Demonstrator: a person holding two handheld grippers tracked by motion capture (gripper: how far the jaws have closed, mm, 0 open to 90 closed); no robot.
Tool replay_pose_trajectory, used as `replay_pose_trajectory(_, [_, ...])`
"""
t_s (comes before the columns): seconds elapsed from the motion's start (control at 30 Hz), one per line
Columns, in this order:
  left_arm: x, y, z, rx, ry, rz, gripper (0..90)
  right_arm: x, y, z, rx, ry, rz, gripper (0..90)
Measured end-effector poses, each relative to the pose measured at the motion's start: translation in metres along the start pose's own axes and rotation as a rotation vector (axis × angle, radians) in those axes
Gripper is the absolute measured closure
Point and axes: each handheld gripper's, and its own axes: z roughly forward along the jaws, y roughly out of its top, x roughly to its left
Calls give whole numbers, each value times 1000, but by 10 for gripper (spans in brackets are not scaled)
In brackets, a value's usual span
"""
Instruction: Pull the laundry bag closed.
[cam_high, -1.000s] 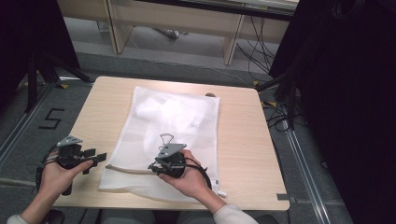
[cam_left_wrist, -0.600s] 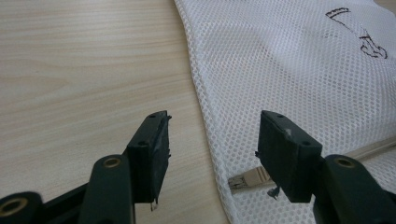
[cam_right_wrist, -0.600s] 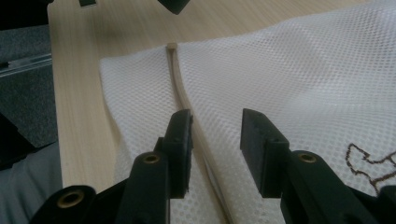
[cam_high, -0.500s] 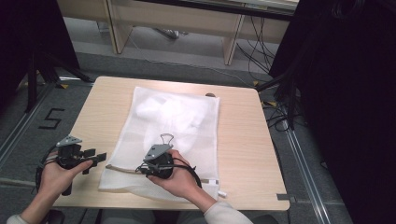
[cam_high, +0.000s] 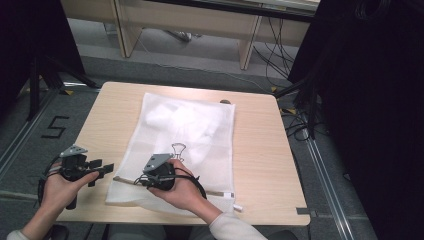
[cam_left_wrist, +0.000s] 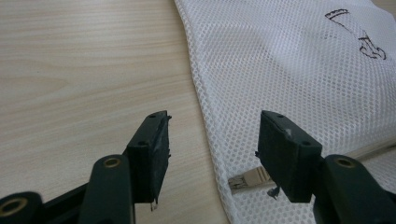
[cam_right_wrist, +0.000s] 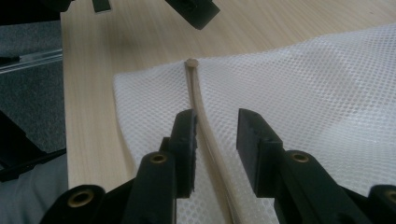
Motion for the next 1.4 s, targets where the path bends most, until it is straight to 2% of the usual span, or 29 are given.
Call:
replay_pose_trajectory(0.1, [0, 0, 0, 0, 0, -1, 428, 0, 1, 3, 5, 3, 1, 688])
replay_pose_trajectory(0.13, [0, 0, 0, 0, 0, -1, 428, 1, 2, 5, 1, 8, 17, 687])
replay_pose_trajectory(0.17, [0, 0, 0, -1, 0, 0, 429, 0, 3, 6, 2, 1, 0, 687])
replay_pose_trajectory(0.2, [0, 0, 0, -1, 0, -1, 429, 1, 3, 7, -2, 8, 11, 686])
replay_pose_trajectory(0.23, [0, 0, 0, 1, 1, -1, 429, 1, 4, 8, -4, 4, -2, 687])
replay_pose_trajectory(0.37, [0, 0, 0, 2, 6, 0, 429, 2, 7, 12, -3, 12, -5, 686])
replay_pose_trajectory(0.4, [0, 0, 0, 2, 5, -1, 430, 3, 8, 13, -2, 13, 14, 687])
replay_pose_trajectory(0.43, [0, 0, 0, 3, 5, -2, 430, 2, 9, 14, 4, 14, -11, 686])
replay_pose_trajectory(0.53, [0, 0, 0, 7, 7, -3, 430, 2, 11, 17, -7, 13, -8, 686])
replay_pose_trajectory(0.6, [3, 0, -2, 32, 5, 26, 431, 3, 12, 18, -1, 21, 6, 685])
replay_pose_trajectory(0.63, [2, 0, -1, 25, 6, 17, 431, 3, 13, 20, -1, 20, -11, 685])
replay_pose_trajectory(0.73, [3, 0, -2, 26, 10, 18, 432, 3, 17, 23, -1, 27, -17, 686])
replay_pose_trajectory(0.77, [3, 0, -2, 17, 16, 14, 434, 4, 18, 24, -3, 22, -7, 686])
replay_pose_trajectory(0.83, [3, 1, -3, 6, 27, 8, 437, 5, 20, 28, -9, 26, -20, 686])
replay_pose_trajectory(0.87, [2, 1, -3, -13, 34, -20, 437, 5, 21, 29, -3, 32, -21, 685])
replay_pose_trajectory(0.9, [3, 1, -3, -17, 39, -25, 437, 6, 22, 31, -5, 32, -21, 685])
replay_pose_trajectory(0.97, [3, 1, -3, -12, 38, -28, 437, 8, 23, 34, -3, 34, -7, 685])
replay_pose_trajectory(1.0, [3, 0, -3, -13, 40, -29, 437, 7, 24, 35, -6, 39, -28, 685])
replay_pose_trajectory(1.13, [3, 1, -2, -12, 36, -24, 436, 9, 27, 41, 1, 46, -26, 686])
replay_pose_trajectory(1.17, [3, 0, -2, -10, 34, -26, 435, 11, 27, 43, 0, 42, -10, 690])
replay_pose_trajectory(1.2, [3, 0, -2, -5, 33, -28, 435, 9, 28, 44, 2, 41, -36, 692])
replay_pose_trajectory(1.4, [4, 1, -3, -1, 40, -28, 436, 10, 32, 53, 6, 29, -43, 708])
